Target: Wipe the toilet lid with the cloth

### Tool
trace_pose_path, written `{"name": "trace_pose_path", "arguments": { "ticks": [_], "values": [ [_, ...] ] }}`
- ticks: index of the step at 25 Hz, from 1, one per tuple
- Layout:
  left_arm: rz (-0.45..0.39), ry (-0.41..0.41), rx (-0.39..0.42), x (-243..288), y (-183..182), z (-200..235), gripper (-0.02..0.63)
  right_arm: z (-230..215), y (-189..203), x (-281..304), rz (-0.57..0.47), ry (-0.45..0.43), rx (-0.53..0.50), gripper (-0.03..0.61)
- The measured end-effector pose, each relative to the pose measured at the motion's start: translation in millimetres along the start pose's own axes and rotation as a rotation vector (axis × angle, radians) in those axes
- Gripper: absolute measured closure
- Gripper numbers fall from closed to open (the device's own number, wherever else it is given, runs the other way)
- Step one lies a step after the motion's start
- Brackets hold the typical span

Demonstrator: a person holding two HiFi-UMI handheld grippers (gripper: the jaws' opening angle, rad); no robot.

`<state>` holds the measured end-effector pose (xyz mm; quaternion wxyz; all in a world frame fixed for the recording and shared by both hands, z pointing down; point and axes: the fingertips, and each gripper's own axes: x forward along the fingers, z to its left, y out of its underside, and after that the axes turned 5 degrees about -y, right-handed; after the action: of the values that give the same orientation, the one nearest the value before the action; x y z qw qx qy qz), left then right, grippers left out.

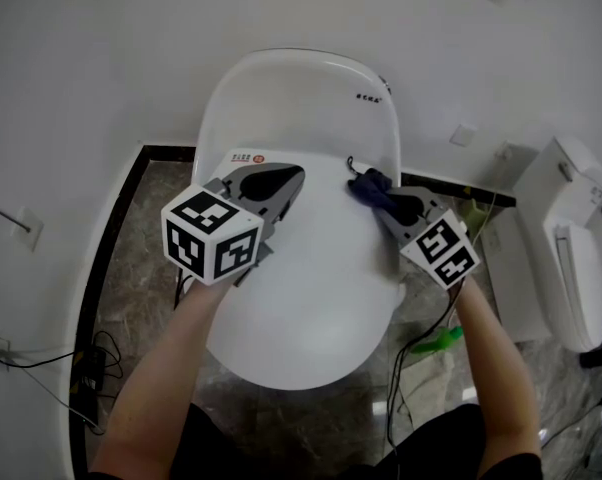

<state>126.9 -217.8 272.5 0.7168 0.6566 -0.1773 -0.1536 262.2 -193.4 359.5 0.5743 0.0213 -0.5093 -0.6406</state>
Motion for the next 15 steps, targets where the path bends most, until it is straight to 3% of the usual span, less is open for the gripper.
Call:
{"name": "trace_pose_path", "arguments": {
  "ticks": [15],
  "values": [
    [0.002, 0.000, -0.002, 0, 0, 0, 0.600, 23, -8, -15, -0.036, -0.029, -0.006, 0.511]
  ]
}}
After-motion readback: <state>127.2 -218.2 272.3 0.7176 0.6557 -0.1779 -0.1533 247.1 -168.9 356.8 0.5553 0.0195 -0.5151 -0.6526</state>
